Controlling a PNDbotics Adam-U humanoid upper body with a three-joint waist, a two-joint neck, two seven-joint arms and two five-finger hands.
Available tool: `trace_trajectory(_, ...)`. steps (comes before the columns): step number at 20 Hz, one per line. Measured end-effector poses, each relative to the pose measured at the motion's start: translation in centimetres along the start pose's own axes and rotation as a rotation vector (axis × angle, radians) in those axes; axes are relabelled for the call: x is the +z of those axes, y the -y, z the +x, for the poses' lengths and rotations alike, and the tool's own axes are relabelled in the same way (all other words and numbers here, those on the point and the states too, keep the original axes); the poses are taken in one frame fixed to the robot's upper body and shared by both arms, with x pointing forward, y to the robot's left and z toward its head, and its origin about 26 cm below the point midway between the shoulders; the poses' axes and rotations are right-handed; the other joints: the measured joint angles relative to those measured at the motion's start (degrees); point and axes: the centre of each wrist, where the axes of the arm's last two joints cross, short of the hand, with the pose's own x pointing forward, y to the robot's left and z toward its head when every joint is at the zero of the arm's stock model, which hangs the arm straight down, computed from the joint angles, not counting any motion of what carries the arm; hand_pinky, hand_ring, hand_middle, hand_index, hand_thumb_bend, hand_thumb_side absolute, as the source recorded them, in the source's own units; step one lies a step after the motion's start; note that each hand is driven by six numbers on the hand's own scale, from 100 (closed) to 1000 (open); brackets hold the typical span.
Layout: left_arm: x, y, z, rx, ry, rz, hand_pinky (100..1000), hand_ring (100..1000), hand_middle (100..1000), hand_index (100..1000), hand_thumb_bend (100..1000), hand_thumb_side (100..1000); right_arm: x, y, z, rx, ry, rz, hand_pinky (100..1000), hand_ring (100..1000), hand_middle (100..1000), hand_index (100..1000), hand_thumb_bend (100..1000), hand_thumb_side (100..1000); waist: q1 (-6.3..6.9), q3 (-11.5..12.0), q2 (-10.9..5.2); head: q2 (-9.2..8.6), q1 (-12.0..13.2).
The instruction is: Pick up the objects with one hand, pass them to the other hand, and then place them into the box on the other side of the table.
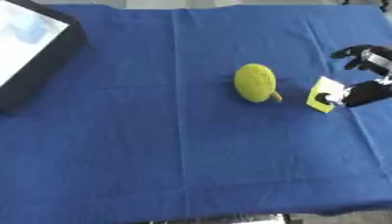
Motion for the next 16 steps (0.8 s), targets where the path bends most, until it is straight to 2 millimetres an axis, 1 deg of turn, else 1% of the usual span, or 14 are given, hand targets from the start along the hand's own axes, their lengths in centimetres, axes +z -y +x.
trace_trajectory(2,0.0,0.0,0.0,-0.001,-0.001,0.0,774,621,554,724,100,570,0.06,0.05,-0.11,0.005,-0.024,0.009,936,880,925,914,499,250,0.05,0.0,0.24,-0.01,-0.05)
trace_trajectory(7,0.02,0.0,-0.04,-0.007,-0.006,0.001,775,622,556,724,100,568,0.1,0.31,-0.12,0.014,-0.054,0.03,959,890,930,921,467,209,0.3,0.05,0.75,-0.05,-0.31)
trace_trajectory(10,0.02,0.0,-0.05,-0.01,-0.006,0.002,776,623,556,725,100,566,0.14,0.33,-0.2,0.022,-0.069,0.05,966,892,928,920,462,202,0.47,0.21,1.13,-0.44,-0.51)
trace_trajectory(14,0.03,-0.01,-0.04,-0.012,-0.009,0.003,776,623,556,725,100,566,0.15,0.31,-0.24,0.027,-0.076,0.07,966,892,928,920,462,202,0.55,0.28,1.2,-0.47,-0.54)
trace_trajectory(15,0.03,-0.01,-0.03,-0.012,-0.009,0.003,781,623,557,725,100,566,0.15,0.31,-0.24,0.029,-0.078,0.071,978,897,929,921,449,184,0.59,0.29,1.23,-0.48,-0.55)
trace_trajectory(16,0.03,-0.01,-0.03,-0.012,-0.01,0.003,781,623,557,725,100,566,0.16,0.32,-0.24,0.03,-0.079,0.075,978,897,929,921,449,184,0.67,0.36,1.36,-0.5,-0.58)
